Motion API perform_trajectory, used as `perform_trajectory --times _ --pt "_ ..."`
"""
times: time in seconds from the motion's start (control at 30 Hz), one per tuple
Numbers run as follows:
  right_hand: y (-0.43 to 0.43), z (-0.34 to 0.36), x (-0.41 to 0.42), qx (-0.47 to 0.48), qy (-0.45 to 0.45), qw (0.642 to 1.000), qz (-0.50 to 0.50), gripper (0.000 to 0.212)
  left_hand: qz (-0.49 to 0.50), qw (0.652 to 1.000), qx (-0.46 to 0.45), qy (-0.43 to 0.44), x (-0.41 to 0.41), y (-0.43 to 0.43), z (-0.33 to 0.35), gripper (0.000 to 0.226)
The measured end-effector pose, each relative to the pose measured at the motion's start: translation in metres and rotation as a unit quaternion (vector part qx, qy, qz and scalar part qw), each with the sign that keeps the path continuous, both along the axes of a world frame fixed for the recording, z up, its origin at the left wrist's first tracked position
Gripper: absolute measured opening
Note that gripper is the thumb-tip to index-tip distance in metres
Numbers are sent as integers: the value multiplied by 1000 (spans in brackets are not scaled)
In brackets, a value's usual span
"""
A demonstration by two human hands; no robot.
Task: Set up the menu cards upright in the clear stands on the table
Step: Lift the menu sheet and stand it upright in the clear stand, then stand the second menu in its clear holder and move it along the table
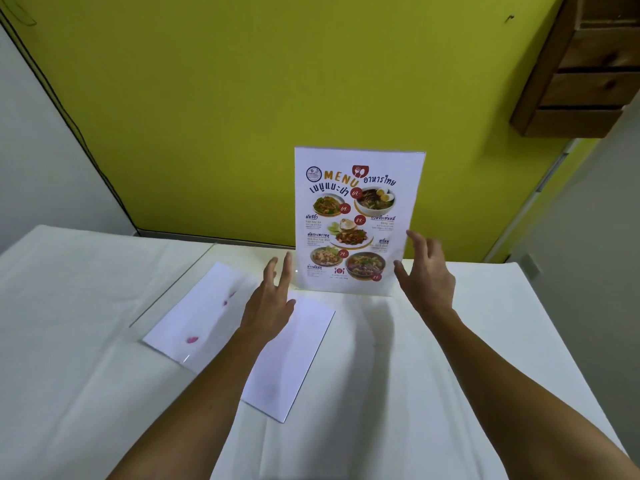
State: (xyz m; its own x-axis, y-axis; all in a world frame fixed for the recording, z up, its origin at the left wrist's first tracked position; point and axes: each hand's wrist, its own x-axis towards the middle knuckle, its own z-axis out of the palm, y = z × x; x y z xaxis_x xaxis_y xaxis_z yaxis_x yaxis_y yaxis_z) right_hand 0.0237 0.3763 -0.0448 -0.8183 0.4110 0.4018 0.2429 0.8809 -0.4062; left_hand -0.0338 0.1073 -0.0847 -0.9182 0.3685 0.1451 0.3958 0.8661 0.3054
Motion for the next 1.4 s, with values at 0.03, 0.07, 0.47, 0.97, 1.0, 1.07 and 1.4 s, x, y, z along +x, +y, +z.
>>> perform_trajectory --times 0.03,0.07,0.47,0.97,1.0,1.07,1.4 --pt "-4 -1 2 3 12 1000 -4 52 3 1000 -11 -15 7 -4 -6 80" --pt "-10 -2 5 1 19 1000 -1 45 11 999 -17 -44 16 -10 -11 74" --pt "-100 -48 18 52 -157 946 280 28 -16 996 -24 -86 113 -92 -56 105" --pt "-132 -56 -9 -48 -273 941 193 50 -10 974 -171 -146 121 -84 -38 111" --pt "-133 -56 -10 -62 -261 945 185 49 -15 978 -171 -121 120 -84 -38 111" --pt "-134 -56 -10 -96 -247 950 168 46 -44 983 -172 -49 121 -87 -40 104" --pt "-149 -24 -12 -211 -94 968 98 26 -124 986 -25 112 120 -118 -35 85"
